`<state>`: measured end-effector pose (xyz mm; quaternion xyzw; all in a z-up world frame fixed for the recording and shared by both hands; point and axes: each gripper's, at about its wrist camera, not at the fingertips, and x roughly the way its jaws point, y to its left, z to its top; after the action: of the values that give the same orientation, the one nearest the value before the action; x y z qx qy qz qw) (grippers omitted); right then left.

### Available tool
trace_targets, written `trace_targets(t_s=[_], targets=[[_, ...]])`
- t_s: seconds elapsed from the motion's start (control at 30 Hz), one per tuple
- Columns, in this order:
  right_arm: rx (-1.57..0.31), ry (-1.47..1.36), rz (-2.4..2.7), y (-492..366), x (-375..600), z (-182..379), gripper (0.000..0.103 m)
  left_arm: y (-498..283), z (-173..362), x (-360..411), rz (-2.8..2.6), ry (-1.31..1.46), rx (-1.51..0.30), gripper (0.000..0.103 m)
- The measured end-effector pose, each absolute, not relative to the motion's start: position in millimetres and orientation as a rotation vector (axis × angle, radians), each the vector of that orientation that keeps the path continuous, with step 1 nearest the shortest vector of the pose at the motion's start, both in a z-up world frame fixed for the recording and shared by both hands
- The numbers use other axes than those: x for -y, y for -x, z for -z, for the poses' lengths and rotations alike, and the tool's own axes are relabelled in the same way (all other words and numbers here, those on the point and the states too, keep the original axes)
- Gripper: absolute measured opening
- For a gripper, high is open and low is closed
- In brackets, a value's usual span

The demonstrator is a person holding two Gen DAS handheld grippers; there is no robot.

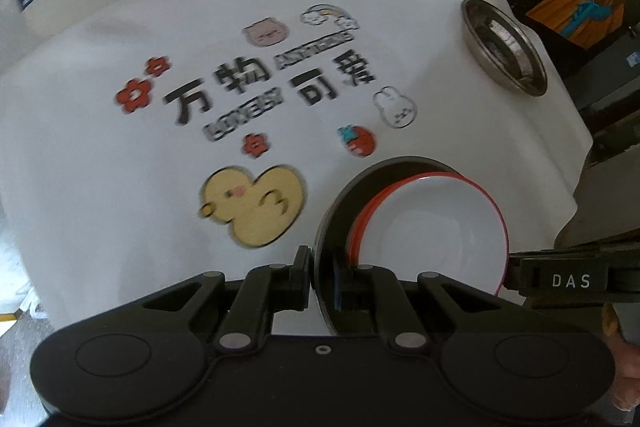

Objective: Organize plates and bowls
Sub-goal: 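Lift the bowl stack and carry it toward the steel plate by the bottle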

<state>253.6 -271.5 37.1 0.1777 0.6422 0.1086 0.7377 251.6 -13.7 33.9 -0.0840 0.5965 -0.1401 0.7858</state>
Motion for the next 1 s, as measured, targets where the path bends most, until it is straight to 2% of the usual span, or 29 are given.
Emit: trace_targets(t_s=[0.63,1.0], targets=[[-1.306,-0.491,-0.109,-298.1,384.4,-48.7,0.012,-322.3,-46.3,130.2,0.429,0.136,-1.248,0.008],[-1.298,-0.522,-0.080,-308.7,410.2,-42.6,0.012,-347.5,-46.7,173.7,0.453,0.081,-1.250,0.009]])
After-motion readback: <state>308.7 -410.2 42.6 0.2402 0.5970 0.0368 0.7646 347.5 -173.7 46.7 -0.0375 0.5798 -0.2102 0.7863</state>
